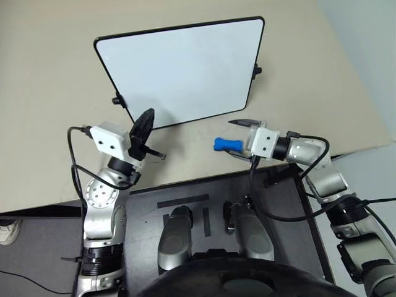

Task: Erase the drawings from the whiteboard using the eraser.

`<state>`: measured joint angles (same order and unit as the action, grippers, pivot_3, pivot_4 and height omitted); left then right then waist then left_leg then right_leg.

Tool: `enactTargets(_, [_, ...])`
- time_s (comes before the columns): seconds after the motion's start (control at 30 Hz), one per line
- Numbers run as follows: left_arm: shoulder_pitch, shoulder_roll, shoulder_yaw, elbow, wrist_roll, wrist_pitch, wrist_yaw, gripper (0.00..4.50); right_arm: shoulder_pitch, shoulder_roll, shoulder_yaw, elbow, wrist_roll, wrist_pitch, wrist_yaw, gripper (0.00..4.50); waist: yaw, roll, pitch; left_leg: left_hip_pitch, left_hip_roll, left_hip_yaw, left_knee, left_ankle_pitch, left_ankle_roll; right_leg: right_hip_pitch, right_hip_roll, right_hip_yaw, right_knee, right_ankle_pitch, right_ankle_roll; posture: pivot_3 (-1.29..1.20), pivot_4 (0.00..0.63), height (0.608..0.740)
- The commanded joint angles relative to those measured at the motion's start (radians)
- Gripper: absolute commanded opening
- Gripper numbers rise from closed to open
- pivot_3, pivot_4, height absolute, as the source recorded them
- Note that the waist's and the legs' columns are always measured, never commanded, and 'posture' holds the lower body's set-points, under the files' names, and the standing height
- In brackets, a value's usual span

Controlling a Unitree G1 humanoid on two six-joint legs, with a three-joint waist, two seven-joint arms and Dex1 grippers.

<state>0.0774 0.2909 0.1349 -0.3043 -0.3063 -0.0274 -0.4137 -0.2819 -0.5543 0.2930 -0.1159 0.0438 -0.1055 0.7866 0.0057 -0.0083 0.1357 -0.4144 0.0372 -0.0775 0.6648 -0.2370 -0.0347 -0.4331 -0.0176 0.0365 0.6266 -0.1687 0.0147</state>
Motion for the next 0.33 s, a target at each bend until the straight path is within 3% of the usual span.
enactTargets(0.03, [-0.019,0.003,0.004,-0.030,-0.013,0.012,0.001,0.00,0.018,0.001,-0.100,-0.113,0.113,0.063,-0.003,3.78,0.001,0.000,0.000,0.000,0.000,0.000,0.000,0.000,0.000,0.000,0.000,0.000,0.000,0.000,0.000,0.00,0.150,0.740])
enactTargets(0.33, [-0.085,0.019,-0.010,0.038,-0.035,0.029,-0.052,0.00,0.142,0.017,-0.207,-0.282,0.211,0.216,-0.064,3.78,0.003,-0.001,0.000,0.000,-0.001,0.000,0.001,-0.001,0.000,0.001,0.000,0.000,0.000,-0.002,0.000,0.00,0.150,0.740])
